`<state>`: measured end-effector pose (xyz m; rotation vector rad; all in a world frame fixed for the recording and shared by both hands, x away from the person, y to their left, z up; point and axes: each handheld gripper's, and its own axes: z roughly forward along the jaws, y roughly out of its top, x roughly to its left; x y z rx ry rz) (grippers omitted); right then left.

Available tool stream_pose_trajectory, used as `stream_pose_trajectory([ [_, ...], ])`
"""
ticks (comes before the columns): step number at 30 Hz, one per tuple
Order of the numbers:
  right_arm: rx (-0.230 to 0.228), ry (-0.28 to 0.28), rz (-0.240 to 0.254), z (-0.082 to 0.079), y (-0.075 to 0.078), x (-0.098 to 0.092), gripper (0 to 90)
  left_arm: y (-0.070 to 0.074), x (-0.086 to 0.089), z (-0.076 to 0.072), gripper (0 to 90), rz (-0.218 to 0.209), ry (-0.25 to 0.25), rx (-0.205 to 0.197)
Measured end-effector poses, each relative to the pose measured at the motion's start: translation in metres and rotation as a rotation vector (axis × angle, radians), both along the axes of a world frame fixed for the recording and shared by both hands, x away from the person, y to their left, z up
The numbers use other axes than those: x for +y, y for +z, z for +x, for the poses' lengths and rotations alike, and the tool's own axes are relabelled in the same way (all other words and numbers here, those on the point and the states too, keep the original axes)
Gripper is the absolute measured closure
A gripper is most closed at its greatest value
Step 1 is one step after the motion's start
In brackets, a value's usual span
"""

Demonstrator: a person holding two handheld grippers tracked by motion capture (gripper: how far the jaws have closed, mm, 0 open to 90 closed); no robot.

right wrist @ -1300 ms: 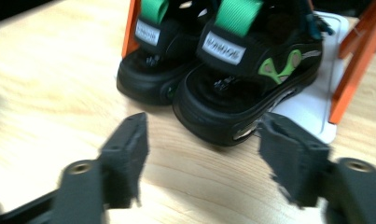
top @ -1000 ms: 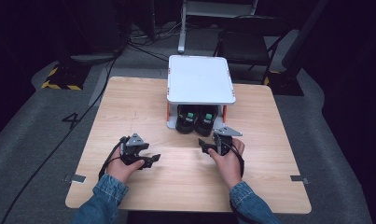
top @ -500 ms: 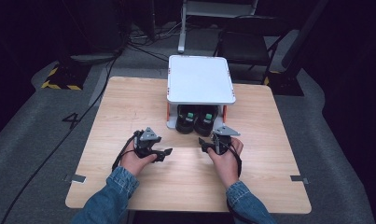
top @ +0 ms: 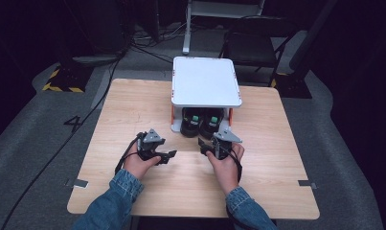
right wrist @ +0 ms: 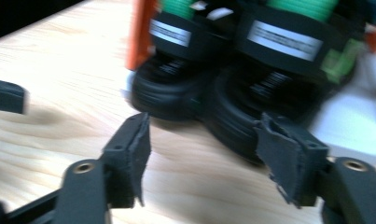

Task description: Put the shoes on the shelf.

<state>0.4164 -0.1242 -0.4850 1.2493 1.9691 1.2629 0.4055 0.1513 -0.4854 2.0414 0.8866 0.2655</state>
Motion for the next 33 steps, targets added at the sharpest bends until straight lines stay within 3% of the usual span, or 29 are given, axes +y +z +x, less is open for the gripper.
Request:
stream_pose_trajectory([
  [5,-0.037,0.107,-0.014,-0.001,0.002,0.024,51.2,0.001,0.016,-0.006,28.9,0.006,0.033,-0.003],
  [9,-0.032,0.16,-0.022,0.006,-0.002,0.044,57.0,0.004,0.027,-0.011,28.9,0.022,0.059,-0.007],
  [12,-0.019,0.18,-0.041,0.014,-0.007,0.056,59.7,0.003,0.037,-0.015,29.1,0.005,0.083,-0.008],
  [13,-0.029,0.172,-0.063,0.017,-0.008,0.059,60.5,0.002,0.041,-0.017,29.2,0.009,0.092,-0.01],
  [15,-0.028,0.16,-0.076,0.022,-0.009,0.059,70.7,0.002,0.049,-0.019,29.2,0.006,0.109,-0.003],
  [18,-0.027,0.149,-0.085,0.028,-0.009,0.058,74.7,0.004,0.06,-0.023,29.3,0.004,0.14,-0.005],
  [21,-0.037,0.123,-0.108,0.033,-0.009,0.061,74.4,0.006,0.068,-0.026,29.3,-0.012,0.161,-0.019],
  [26,-0.038,0.07,-0.139,0.047,-0.012,0.057,74.0,0.004,0.077,-0.032,29.6,-0.015,0.184,-0.005],
  [29,-0.037,0.055,-0.138,0.055,-0.013,0.052,71.4,0.003,0.08,-0.034,29.6,-0.019,0.198,-0.001],
  [33,-0.059,0.058,-0.192,0.067,-0.013,0.049,71.3,0.001,0.081,-0.035,29.6,-0.016,0.198,0.002],
])
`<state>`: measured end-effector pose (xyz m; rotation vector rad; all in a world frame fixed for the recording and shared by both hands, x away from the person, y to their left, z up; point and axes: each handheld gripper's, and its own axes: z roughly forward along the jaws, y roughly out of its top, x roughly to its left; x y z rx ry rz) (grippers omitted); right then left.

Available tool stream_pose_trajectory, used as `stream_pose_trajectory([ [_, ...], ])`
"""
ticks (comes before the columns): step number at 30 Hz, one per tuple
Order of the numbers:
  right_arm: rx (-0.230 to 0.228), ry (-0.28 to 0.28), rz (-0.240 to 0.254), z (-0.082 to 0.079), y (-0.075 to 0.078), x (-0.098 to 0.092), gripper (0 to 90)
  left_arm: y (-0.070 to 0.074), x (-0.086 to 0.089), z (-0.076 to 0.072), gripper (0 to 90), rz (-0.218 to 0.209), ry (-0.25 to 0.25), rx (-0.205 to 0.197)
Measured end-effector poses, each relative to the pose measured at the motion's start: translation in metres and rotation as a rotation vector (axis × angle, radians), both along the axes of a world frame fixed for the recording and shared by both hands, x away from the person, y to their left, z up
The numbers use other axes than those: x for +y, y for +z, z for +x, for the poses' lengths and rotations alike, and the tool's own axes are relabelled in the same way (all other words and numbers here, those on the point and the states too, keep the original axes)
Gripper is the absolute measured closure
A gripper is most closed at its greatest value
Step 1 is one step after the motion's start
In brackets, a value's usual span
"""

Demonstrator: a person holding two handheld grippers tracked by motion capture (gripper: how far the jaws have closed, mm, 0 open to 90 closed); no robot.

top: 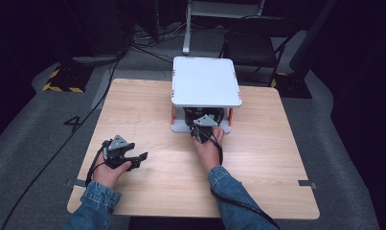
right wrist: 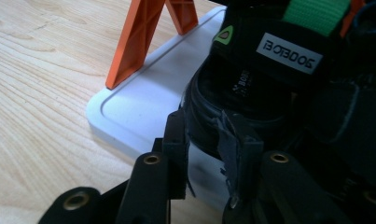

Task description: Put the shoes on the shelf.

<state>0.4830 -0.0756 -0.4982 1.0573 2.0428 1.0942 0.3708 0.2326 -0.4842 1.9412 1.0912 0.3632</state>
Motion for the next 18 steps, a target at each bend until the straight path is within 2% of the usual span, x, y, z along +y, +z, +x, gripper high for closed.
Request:
stream_pose_trajectory([
  [3,0.005,0.047,0.025,0.005,0.0,0.004,63.3,0.0,0.001,0.0,29.6,0.0,-0.004,0.001],
  [4,-0.002,0.059,0.038,0.004,-0.001,0.006,57.0,-0.001,0.001,0.0,29.6,-0.003,-0.002,0.001],
  [6,-0.017,0.066,0.054,-0.003,0.0,0.006,52.9,-0.001,0.001,0.001,29.6,-0.01,0.001,0.005],
  [8,-0.008,0.07,0.096,-0.01,0.002,0.002,51.0,-0.001,0.001,0.002,29.6,-0.01,-0.002,0.009],
  [14,-0.05,-0.009,0.134,-0.041,0.015,-0.028,44.2,-0.002,-0.001,0.003,29.7,-0.008,-0.008,0.01],
  [18,-0.045,-0.055,0.125,-0.051,0.018,-0.044,44.1,-0.003,-0.004,0.003,29.7,-0.007,-0.007,0.012],
])
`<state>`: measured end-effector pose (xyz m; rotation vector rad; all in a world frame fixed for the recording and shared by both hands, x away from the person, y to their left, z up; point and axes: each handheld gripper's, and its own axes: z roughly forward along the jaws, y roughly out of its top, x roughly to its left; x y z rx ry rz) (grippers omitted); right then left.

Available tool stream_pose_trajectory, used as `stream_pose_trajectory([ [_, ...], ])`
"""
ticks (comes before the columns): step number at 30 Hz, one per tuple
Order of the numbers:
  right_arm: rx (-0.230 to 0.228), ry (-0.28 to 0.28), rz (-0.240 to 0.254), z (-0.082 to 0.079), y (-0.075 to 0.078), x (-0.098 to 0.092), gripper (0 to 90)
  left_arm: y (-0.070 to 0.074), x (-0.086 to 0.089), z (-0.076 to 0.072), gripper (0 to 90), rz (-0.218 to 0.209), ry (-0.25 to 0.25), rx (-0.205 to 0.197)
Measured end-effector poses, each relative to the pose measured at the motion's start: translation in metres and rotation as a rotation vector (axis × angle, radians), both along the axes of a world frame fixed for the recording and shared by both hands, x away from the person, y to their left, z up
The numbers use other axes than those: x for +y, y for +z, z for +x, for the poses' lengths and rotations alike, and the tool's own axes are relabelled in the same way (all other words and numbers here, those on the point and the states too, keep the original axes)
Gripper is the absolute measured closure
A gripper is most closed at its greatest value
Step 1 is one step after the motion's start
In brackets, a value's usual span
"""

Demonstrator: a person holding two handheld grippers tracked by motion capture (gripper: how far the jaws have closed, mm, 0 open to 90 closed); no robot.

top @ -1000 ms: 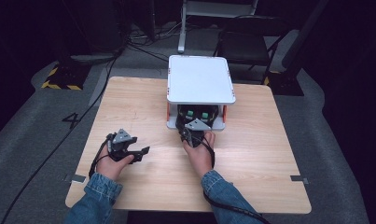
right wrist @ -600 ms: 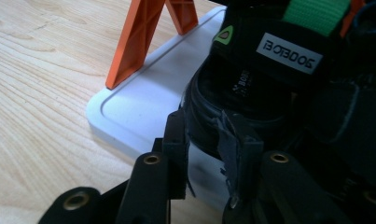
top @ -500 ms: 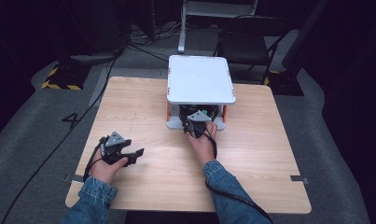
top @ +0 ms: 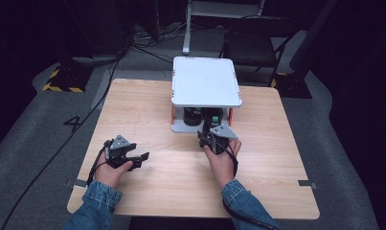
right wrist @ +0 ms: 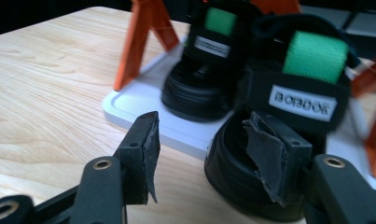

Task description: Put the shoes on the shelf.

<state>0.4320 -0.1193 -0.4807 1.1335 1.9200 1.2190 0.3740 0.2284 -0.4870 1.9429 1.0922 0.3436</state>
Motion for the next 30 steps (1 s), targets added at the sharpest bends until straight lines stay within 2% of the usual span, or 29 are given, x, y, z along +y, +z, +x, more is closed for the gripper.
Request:
stream_pose_trajectory([
  [6,0.012,-0.085,-0.01,-0.007,-0.003,-0.016,38.5,-0.001,0.001,-0.001,29.7,0.002,0.006,0.005],
  [9,0.032,-0.128,-0.01,0.002,-0.008,-0.02,31.4,0.0,0.001,-0.001,29.7,0.005,0.001,0.006],
  [11,0.046,-0.152,-0.045,0.012,-0.014,-0.019,27.1,0.0,0.001,-0.002,29.6,0.01,-0.006,0.005],
  [13,0.079,-0.155,-0.023,0.021,-0.019,-0.02,20.8,0.001,0.002,-0.003,29.6,0.013,-0.005,0.004],
  [15,0.096,-0.156,-0.016,0.026,-0.019,-0.02,20.3,0.0,0.004,-0.004,29.5,0.006,0.004,0.001],
  [26,0.093,-0.185,-0.004,0.068,-0.018,-0.015,20.7,-0.004,0.013,-0.01,29.5,0.005,0.022,0.019],
  [30,0.092,-0.185,-0.002,0.078,-0.019,-0.014,20.6,-0.005,0.014,-0.011,29.7,0.009,0.025,0.022],
])
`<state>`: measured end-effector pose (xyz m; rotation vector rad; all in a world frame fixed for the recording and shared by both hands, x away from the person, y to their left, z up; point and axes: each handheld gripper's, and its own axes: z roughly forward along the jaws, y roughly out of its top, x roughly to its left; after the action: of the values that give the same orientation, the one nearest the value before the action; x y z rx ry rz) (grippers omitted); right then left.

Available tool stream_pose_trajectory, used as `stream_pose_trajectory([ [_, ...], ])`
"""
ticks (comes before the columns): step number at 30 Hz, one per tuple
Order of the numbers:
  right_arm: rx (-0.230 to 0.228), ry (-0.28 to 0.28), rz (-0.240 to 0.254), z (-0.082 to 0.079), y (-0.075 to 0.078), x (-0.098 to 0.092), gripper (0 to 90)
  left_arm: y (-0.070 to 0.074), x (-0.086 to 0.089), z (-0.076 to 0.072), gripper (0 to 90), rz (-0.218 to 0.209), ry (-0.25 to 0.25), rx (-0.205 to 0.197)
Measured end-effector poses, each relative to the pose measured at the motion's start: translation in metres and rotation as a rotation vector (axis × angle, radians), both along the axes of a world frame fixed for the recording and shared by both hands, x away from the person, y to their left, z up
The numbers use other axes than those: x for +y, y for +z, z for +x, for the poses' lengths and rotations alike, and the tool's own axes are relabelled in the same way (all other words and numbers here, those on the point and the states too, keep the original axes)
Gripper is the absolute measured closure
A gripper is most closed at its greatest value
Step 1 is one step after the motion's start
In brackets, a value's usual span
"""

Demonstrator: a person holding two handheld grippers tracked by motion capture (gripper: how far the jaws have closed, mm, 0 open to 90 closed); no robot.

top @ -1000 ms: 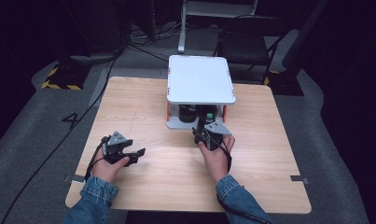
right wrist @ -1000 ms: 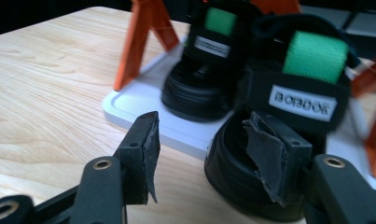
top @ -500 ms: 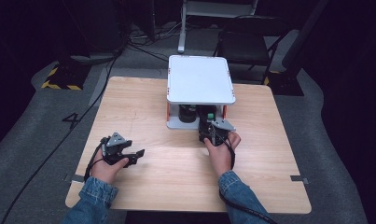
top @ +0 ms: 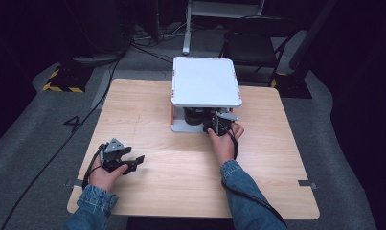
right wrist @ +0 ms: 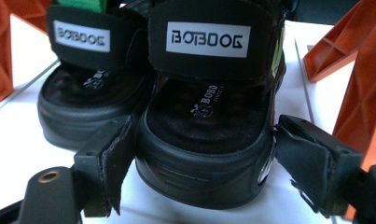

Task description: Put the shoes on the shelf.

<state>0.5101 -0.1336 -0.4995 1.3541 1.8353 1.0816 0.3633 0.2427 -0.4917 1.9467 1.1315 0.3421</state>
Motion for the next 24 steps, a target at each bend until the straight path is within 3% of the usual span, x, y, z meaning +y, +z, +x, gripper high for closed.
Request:
stream_pose_trajectory([
  [6,-0.002,0.001,-0.021,0.013,0.0,0.001,20.4,0.001,-0.002,0.0,29.7,-0.003,-0.015,0.002],
  [10,0.003,0.028,-0.007,0.006,0.004,-0.005,23.3,0.002,-0.001,0.001,29.7,-0.012,-0.008,0.002],
  [12,0.012,0.044,0.031,-0.002,0.006,-0.011,19.3,0.002,0.0,0.002,29.7,-0.011,-0.009,-0.006],
  [16,0.029,0.082,0.052,-0.025,0.016,-0.026,20.5,0.005,-0.002,0.001,29.7,-0.013,-0.006,-0.016],
  [24,-0.039,0.183,0.05,-0.076,0.064,-0.07,23.0,0.012,0.003,-0.006,28.8,0.028,0.001,-0.041],
])
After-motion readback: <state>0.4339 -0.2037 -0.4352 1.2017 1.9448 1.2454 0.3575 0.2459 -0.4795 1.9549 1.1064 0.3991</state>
